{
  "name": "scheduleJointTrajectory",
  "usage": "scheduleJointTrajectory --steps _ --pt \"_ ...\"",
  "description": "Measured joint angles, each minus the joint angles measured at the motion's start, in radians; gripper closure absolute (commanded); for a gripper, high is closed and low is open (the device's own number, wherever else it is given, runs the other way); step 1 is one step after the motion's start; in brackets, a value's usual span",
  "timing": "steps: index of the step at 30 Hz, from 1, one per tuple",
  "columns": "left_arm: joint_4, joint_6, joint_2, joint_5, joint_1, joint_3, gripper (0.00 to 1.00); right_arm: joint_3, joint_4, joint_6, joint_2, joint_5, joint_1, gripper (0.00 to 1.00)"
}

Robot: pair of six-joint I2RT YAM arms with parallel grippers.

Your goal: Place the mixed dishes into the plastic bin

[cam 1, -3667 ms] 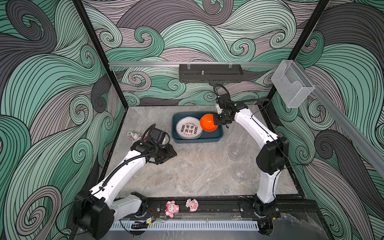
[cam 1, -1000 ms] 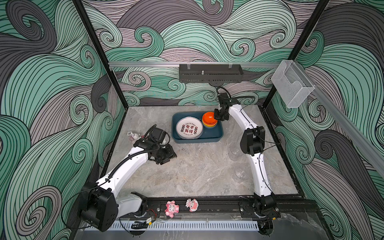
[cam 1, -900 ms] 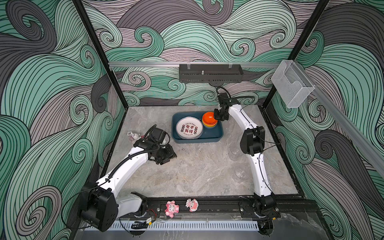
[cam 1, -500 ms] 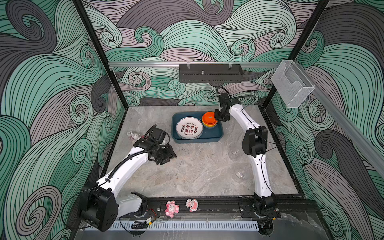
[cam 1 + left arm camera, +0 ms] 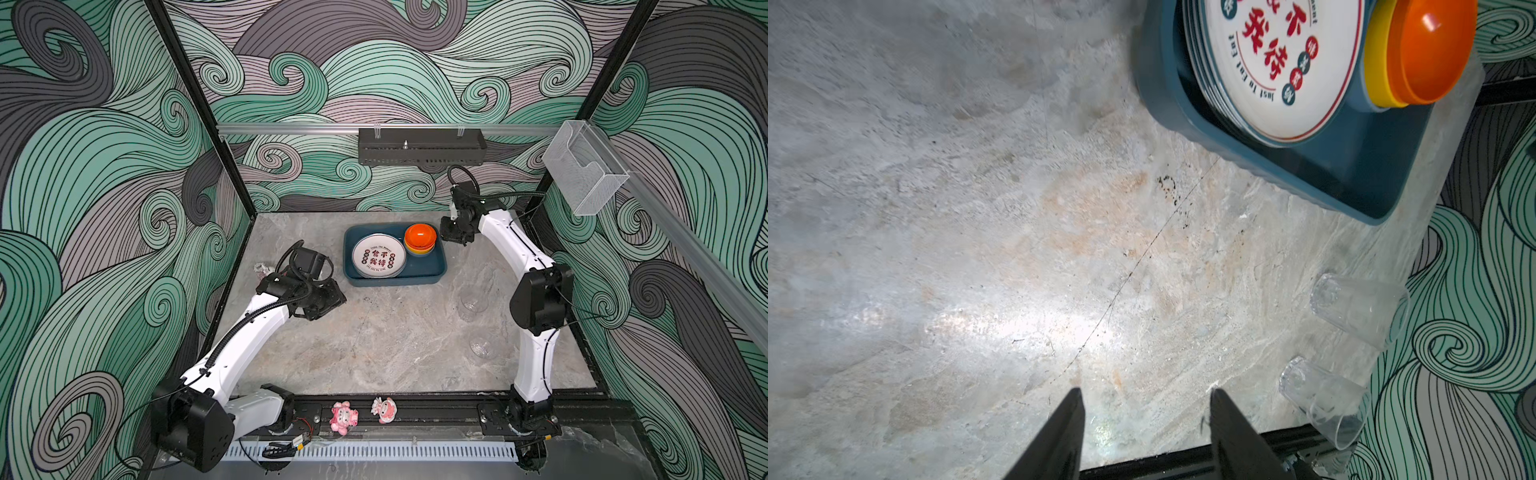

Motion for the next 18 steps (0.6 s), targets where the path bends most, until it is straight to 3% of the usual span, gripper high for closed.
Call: scheduleJointTrajectory --steps 10,18 --pt "-0.016 0.04 0.029 -0.069 0.048 0.105 0.46 -0.365 0.141 0.019 -0.248 -0.113 0.023 0.62" --pt "-0.017 0.064 0.136 -0.099 0.083 0.187 0.47 -0.53 0.244 0.046 -0.365 -0.198 0.101 0.6"
